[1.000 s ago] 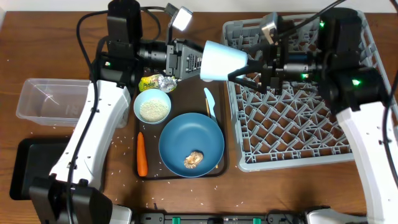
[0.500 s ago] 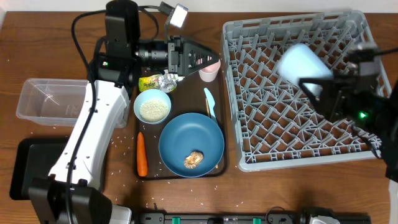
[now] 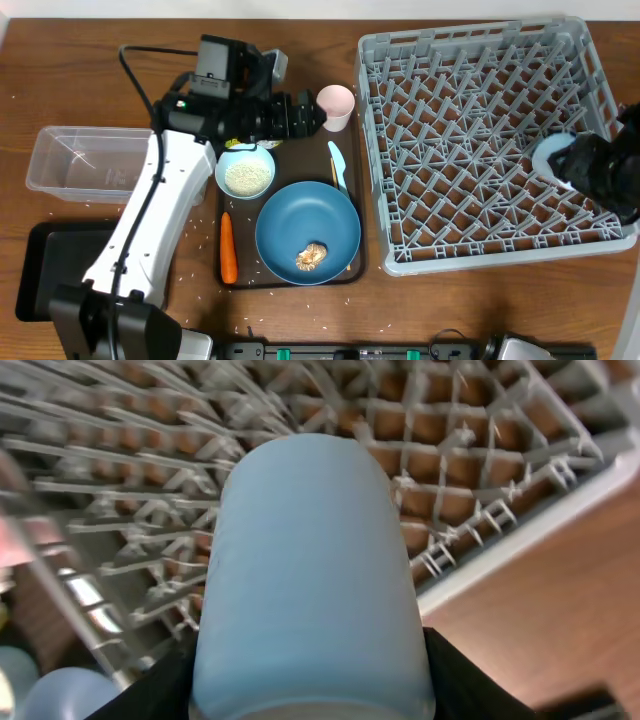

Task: Sort waste into correct bins and load items into the dishwasher rack
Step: 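Place the blue cup upside down in the dish rack with right gripper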

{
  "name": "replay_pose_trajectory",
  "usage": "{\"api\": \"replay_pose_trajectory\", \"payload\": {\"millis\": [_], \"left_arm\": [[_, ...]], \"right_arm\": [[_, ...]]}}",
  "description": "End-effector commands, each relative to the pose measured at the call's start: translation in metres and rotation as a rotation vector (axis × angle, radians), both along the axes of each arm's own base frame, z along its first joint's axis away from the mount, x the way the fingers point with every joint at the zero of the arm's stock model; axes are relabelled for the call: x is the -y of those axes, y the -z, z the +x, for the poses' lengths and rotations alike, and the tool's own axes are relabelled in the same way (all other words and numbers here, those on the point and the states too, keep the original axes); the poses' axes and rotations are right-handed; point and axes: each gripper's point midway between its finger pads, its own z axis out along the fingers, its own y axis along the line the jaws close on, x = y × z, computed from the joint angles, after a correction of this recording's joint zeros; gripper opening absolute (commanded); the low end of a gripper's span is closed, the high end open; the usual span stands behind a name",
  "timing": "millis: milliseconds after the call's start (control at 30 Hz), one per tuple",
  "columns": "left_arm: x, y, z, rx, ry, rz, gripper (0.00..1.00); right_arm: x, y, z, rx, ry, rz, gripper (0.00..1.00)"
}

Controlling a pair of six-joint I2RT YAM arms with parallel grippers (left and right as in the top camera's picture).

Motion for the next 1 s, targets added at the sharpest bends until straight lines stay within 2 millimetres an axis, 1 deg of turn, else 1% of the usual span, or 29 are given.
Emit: {"api": "replay_pose_trajectory", "payload": {"millis": [0, 133, 267, 333, 500, 533, 567, 633, 700, 867, 967], "left_arm": [[-0.015, 0.001, 0.007, 0.054, -0.035, 0.117, 0.96], [-0.015, 0.001, 0.007, 0.055, -0.035, 0.116, 0.96], [-0.015, 0.001, 0.007, 0.055, -0.035, 0.117, 0.97], [-0.015, 0.001, 0.007, 0.055, -0.035, 0.117, 0.96], [-0.015, 0.001, 0.007, 0.055, -0.035, 0.117, 0.97], [-0.015, 0.001, 0.007, 0.055, -0.035, 0.117, 0.96], [-0.015, 0.001, 0.007, 0.056, -0.035, 0.117, 0.96], [-0.015, 0.001, 0.007, 0.056, -0.035, 0.117, 0.96], [-0.015, 0.001, 0.007, 0.058, -0.032, 0.119, 0.99], [-0.018, 0.002, 0.009, 0.083, -0.011, 0.151, 0.99], [-0.023, 0.001, 0.017, 0.121, -0.026, 0.188, 0.99]], "right_arm": [[0.010, 0.025, 0.002, -0.108, 0.054, 0.021, 0.44], [0.011, 0.054, 0.006, -0.232, 0.048, 0.060, 0.45], [0.008, 0.076, 0.009, -0.315, 0.020, 0.105, 0.47], [0.008, 0.085, 0.011, -0.346, 0.020, 0.116, 0.47], [0.009, 0.098, 0.014, -0.389, 0.019, 0.130, 0.48], [0.010, 0.100, 0.014, -0.392, 0.020, 0.131, 0.50], [0.010, 0.101, 0.015, -0.394, 0.020, 0.130, 0.56], [0.012, 0.102, 0.019, -0.382, 0.020, 0.126, 0.71], [0.013, 0.102, 0.025, -0.354, 0.020, 0.118, 0.78], [0.013, 0.093, 0.032, -0.296, 0.016, 0.116, 0.80], [0.005, 0.078, 0.038, -0.225, -0.025, 0.141, 0.80]]}}
